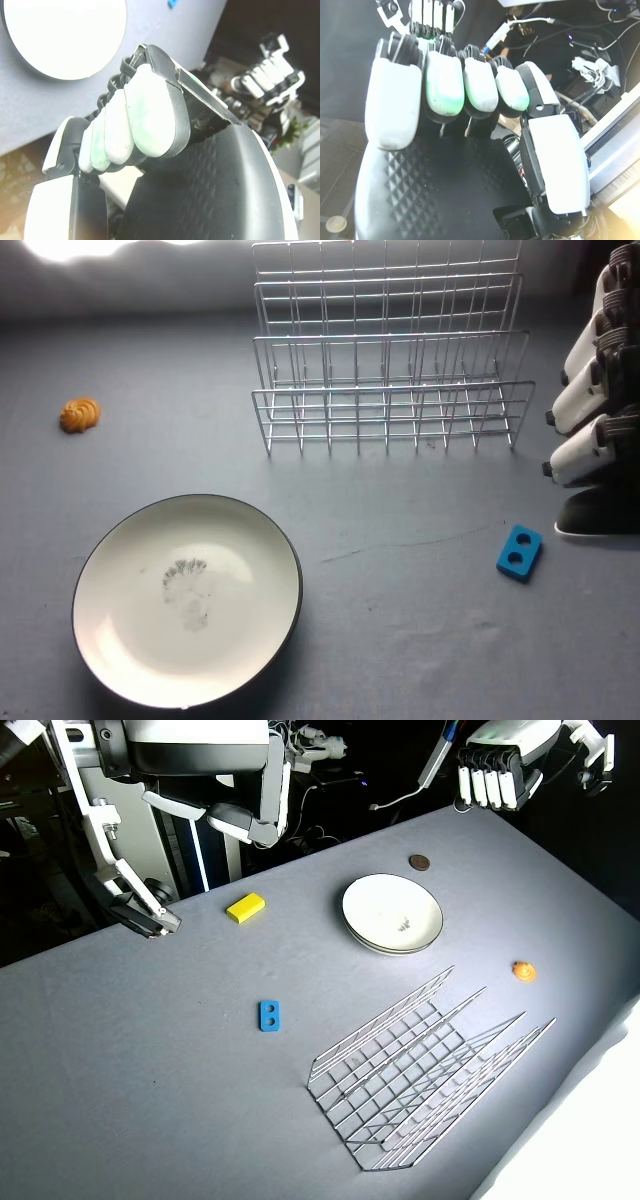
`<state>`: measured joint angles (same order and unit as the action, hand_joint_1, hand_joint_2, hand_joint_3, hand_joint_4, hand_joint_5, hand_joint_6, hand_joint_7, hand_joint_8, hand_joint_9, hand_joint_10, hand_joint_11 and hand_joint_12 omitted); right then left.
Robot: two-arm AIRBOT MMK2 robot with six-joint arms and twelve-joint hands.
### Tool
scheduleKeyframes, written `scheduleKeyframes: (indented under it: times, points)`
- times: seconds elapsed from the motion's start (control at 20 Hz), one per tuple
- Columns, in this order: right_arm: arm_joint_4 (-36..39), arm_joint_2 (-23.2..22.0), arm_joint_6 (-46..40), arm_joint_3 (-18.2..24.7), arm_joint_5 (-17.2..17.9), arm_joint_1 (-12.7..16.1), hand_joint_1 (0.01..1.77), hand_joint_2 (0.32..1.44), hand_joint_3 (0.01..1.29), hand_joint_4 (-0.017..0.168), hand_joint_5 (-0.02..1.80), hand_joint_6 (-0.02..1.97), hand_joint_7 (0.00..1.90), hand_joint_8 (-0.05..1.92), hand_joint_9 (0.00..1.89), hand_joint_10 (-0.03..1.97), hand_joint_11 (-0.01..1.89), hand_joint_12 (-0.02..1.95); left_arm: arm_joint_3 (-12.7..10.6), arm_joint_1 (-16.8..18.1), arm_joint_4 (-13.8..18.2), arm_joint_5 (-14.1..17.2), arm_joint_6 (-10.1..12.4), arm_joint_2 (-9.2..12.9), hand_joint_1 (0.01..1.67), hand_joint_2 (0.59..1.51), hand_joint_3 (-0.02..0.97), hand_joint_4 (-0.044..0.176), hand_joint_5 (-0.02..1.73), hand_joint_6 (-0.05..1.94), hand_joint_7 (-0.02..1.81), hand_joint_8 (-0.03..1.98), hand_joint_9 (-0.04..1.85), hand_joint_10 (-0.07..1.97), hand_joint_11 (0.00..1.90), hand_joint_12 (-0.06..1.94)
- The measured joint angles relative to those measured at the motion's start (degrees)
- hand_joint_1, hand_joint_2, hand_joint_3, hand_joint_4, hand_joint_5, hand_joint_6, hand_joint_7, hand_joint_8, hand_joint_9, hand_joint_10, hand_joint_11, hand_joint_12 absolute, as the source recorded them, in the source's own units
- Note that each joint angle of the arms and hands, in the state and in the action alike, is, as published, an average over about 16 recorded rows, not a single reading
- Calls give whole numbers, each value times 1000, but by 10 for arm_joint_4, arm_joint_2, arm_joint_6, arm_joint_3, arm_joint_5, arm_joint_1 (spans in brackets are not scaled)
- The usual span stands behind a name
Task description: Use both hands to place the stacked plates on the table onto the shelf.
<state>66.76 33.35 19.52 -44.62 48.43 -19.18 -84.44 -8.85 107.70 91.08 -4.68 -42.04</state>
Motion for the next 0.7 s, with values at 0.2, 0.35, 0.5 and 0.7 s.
scheduleKeyframes:
  times: [0.2, 0.35, 0.5, 0.7]
  points:
    - [1, 0, 0, 0, 1, -1, 157, 1227, 36, 16, 532, 705, 555, 660, 569, 688, 717, 649, 0, 1, 2, 0, -1, 0, 165, 1107, 22, 24, 503, 618, 548, 626, 572, 584, 636, 593]
    - [1, 0, 1, 0, 1, -2, 163, 1208, 31, 14, 429, 564, 445, 528, 455, 547, 572, 513, 0, 2, 3, 0, 0, 0, 135, 1100, 20, 19, 402, 486, 438, 493, 455, 465, 508, 468]
    - [2, 0, 1, 0, 1, -2, 256, 1135, 30, 9, 260, 332, 266, 302, 271, 316, 359, 284, -1, 5, 1, 2, 1, 0, 67, 1079, 20, 8, 225, 256, 246, 263, 257, 242, 297, 241]
    - [2, 0, 2, 0, 2, -3, 465, 1054, 15, 7, 47, 30, 35, 11, 28, 15, 60, 0, 1, 10, -6, 5, 4, 0, 20, 1075, 13, 3, 18, -12, 16, -8, 21, 2, 35, -10]
